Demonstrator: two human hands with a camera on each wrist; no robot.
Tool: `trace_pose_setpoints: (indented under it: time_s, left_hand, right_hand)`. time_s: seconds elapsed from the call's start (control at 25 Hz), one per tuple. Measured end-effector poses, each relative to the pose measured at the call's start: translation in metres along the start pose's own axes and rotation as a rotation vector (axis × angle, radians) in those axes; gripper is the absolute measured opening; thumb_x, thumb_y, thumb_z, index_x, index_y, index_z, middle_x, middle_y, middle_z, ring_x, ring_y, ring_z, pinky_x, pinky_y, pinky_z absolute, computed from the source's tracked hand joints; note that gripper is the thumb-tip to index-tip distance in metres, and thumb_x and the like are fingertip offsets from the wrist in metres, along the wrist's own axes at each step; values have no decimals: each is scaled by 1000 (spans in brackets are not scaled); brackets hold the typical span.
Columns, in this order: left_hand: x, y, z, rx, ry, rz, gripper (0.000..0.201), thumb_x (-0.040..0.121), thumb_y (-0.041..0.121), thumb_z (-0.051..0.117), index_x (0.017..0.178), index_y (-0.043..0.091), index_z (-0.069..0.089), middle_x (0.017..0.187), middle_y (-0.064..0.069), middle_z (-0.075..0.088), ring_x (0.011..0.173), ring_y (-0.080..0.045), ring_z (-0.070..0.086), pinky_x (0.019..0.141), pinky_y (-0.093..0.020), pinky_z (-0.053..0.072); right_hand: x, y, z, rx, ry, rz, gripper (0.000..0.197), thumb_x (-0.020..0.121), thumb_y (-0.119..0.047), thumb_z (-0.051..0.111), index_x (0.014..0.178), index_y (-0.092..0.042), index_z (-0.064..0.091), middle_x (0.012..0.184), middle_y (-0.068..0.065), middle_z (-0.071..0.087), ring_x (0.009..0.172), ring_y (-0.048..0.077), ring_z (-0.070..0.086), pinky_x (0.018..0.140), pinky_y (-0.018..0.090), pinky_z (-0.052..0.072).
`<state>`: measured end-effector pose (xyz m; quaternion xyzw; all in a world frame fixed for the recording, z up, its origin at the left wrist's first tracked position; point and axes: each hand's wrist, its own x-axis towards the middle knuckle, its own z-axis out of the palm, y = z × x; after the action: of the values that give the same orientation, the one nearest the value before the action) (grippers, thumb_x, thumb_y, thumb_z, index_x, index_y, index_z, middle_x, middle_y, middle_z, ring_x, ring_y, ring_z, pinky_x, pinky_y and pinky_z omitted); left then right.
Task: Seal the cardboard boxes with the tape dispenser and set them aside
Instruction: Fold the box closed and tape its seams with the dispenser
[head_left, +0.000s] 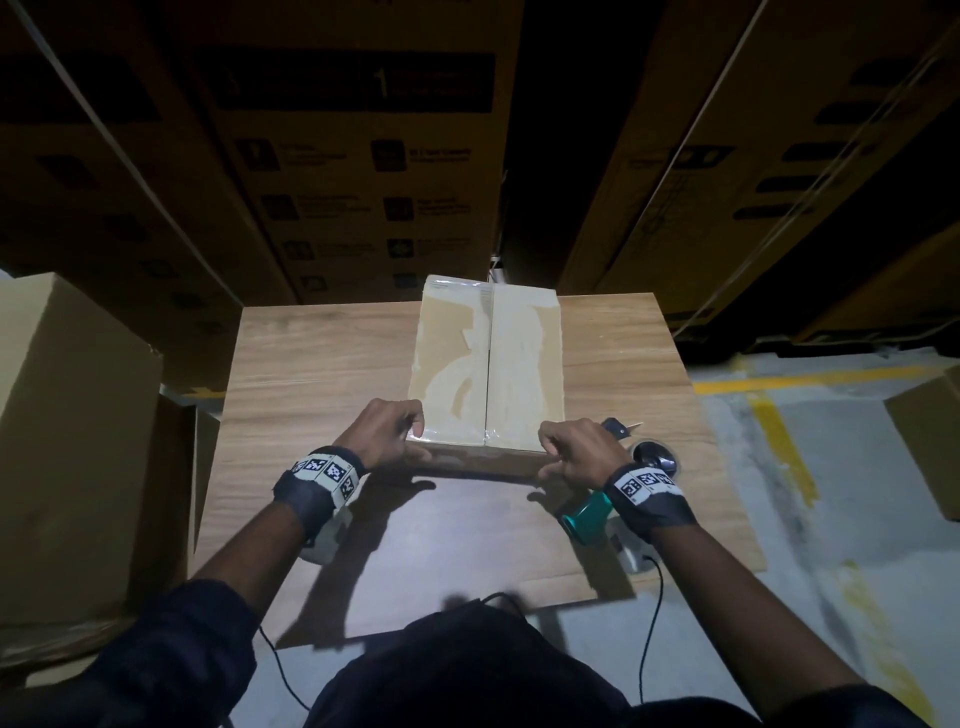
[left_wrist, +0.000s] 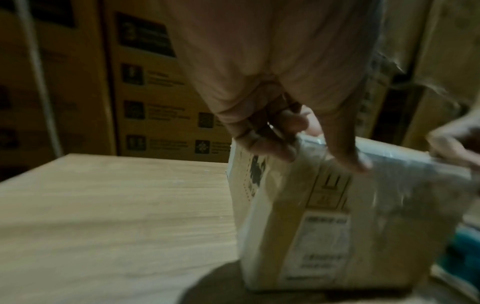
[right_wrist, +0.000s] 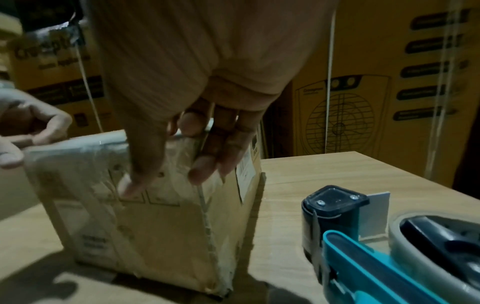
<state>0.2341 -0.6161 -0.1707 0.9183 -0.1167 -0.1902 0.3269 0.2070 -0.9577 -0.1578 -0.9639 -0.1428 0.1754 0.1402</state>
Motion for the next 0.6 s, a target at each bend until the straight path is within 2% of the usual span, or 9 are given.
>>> trace_pose_setpoints:
  time_s: [0.08, 0.16, 0.2, 0.24, 0.32, 0.4, 0.44, 0.52, 0.6]
  left_hand:
    - [-8, 6, -6, -164, 212, -133, 42, 66, 50, 93, 77, 22, 63, 68, -3, 63, 60, -16, 52, 57, -28, 41]
    - [-7, 16, -14, -292, 436, -273, 39, 76, 48, 87, 83, 17, 65, 76, -1, 65, 67, -15, 57, 57, -26, 42]
    - [-4, 24, -19, -367, 474, -334, 38, 81, 46, 84, 90, 15, 65, 82, 0, 66, 72, -15, 59, 55, -24, 44]
    - [1, 29, -18, -458, 464, -400, 40, 84, 45, 81, 99, 13, 64, 90, 1, 65, 77, -14, 60, 52, -23, 46]
    - [11, 39, -17, -669, 349, -535, 55, 85, 53, 77, 117, 12, 58, 106, -1, 64, 85, -12, 60, 52, -21, 49]
    - [18, 44, -9, -758, 204, -591, 81, 82, 70, 70, 137, 14, 49, 131, -3, 60, 111, -22, 61, 80, -28, 51]
    - [19, 49, -3, -767, 147, -592, 86, 87, 70, 63, 148, 15, 40, 139, -4, 52, 126, -27, 55, 95, -33, 46]
    - [21, 52, 7, -792, 114, -600, 84, 98, 64, 52, 160, 16, 22, 159, -10, 37, 145, -32, 38, 114, -41, 33]
    - [19, 58, 11, -817, 138, -626, 86, 98, 68, 45, 162, 17, 19, 168, -8, 24, 152, -31, 27, 120, -43, 25]
  right_hand:
    - [-7, 0, 0, 76, 212, 68, 43, 76, -66, 77, 77, -28, 58, 66, -14, 60, 63, 2, 56, 58, 23, 47]
    - [-9, -7, -4, 306, 509, 188, 39, 80, -67, 73, 85, -30, 63, 75, -16, 65, 71, 2, 61, 62, 23, 51]
    - [-3, -7, -3, 473, 601, 282, 36, 82, -64, 73, 94, -32, 64, 86, -16, 67, 80, 5, 63, 67, 26, 52]
    - [3, -8, -5, 662, 618, 392, 40, 81, -63, 74, 106, -33, 62, 100, -12, 68, 90, 9, 64, 74, 29, 54]
    - [24, -8, -1, 1025, 448, 629, 69, 77, -66, 76, 131, -33, 50, 125, -2, 62, 103, 17, 60, 87, 37, 53]
    - [36, -11, 8, 1218, 234, 733, 93, 75, -70, 75, 146, -23, 37, 137, 3, 52, 106, 18, 54, 93, 37, 47]
    - [40, -13, 15, 1284, 169, 718, 102, 76, -69, 75, 153, -18, 30, 144, 3, 48, 113, 19, 51, 98, 37, 43]
    - [44, -23, 25, 1374, 134, 711, 116, 77, -66, 78, 162, -17, 15, 155, 0, 39, 139, 21, 41, 115, 40, 32]
    - [45, -33, 27, 1361, 172, 742, 116, 70, -75, 76, 162, -27, 24, 165, -4, 28, 152, 21, 25, 120, 43, 21]
